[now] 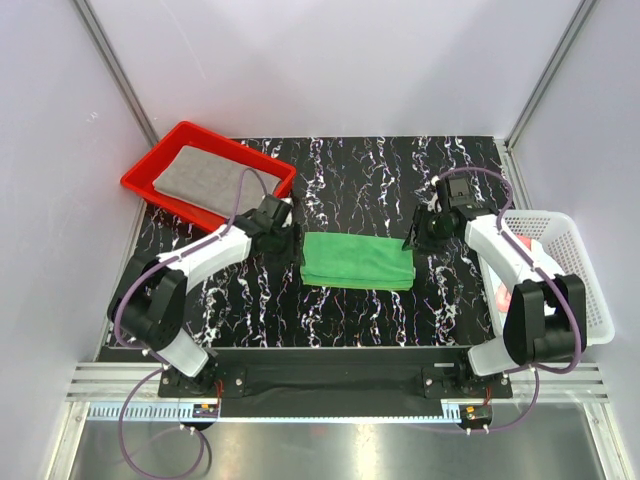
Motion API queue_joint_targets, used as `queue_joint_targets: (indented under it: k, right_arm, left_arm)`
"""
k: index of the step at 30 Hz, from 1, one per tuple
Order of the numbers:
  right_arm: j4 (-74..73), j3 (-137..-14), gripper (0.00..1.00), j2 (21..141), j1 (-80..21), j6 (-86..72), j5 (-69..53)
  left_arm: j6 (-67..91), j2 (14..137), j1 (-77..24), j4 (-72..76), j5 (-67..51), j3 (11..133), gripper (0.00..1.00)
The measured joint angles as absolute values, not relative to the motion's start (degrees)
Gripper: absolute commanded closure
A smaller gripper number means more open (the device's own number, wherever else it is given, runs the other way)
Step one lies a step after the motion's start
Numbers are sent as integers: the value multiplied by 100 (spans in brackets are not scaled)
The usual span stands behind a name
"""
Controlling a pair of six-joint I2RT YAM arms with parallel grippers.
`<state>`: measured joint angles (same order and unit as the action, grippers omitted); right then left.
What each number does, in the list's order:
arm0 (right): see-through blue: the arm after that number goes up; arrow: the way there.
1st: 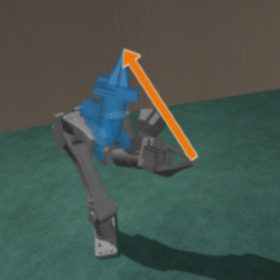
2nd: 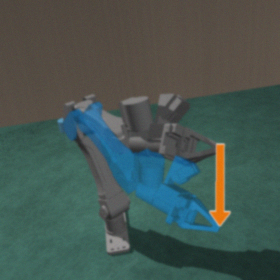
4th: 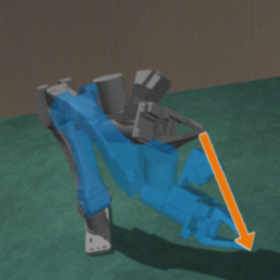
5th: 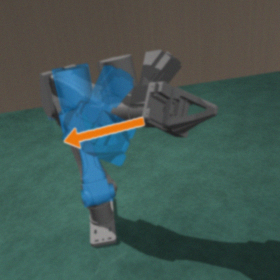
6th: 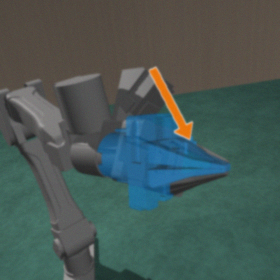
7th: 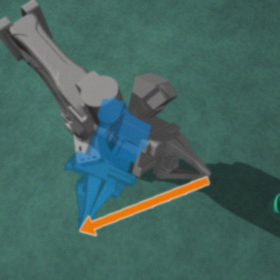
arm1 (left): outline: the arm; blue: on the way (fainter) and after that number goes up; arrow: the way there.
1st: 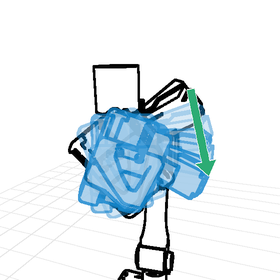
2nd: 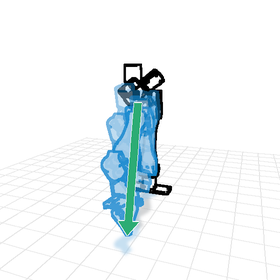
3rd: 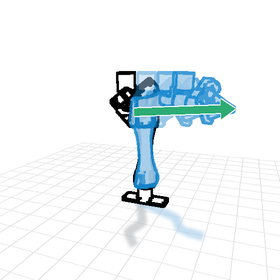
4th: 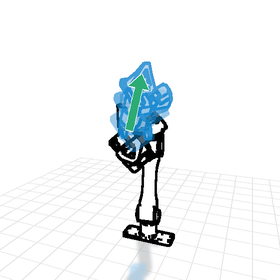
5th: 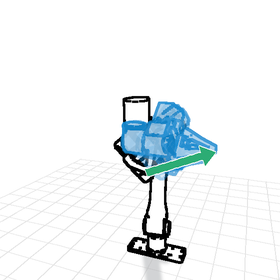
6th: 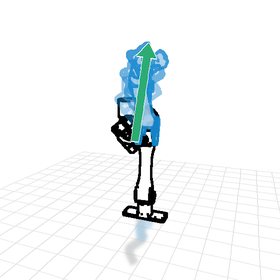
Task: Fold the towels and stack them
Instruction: Fold the towel
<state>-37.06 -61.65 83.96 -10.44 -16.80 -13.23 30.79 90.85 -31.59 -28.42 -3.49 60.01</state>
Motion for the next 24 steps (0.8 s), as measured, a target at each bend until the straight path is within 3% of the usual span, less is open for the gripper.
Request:
queue_joint_targets:
  k: [13, 24]
  right_arm:
    - [-3677, -4971, 48, 8055, -1044, -3282, -1096]
    - [-3037, -4571, 48, 8079, -1044, -3618, -963]
  left_arm:
    - [3660, 9078, -3124, -1903, -1291, 5223, 41]
    - [3586, 9080, -3124, -1708, -1308, 5221, 47]
